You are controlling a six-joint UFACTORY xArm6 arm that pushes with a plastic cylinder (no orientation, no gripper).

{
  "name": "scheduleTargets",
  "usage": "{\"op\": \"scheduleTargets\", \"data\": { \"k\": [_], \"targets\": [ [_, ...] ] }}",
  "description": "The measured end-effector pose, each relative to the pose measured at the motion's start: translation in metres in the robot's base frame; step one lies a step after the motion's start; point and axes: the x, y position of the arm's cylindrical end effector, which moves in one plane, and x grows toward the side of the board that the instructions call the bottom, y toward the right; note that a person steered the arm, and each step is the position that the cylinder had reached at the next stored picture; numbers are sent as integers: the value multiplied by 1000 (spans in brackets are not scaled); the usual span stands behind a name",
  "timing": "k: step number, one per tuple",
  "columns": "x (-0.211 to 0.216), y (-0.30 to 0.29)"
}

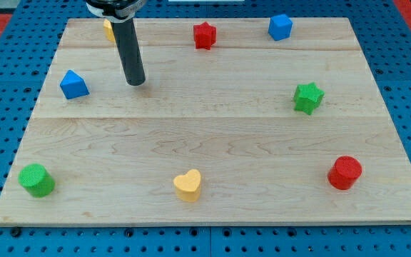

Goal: Place the arm diagonal to the blue cube

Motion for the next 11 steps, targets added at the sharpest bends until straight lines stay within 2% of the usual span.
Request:
{"op": "scheduleTargets", "data": {
  "k": [1,3,8,9,10,11],
  "targets": [
    [0,0],
    [0,44],
    [0,51],
    [1,77],
    [1,127],
    [1,129]
  ]
}}
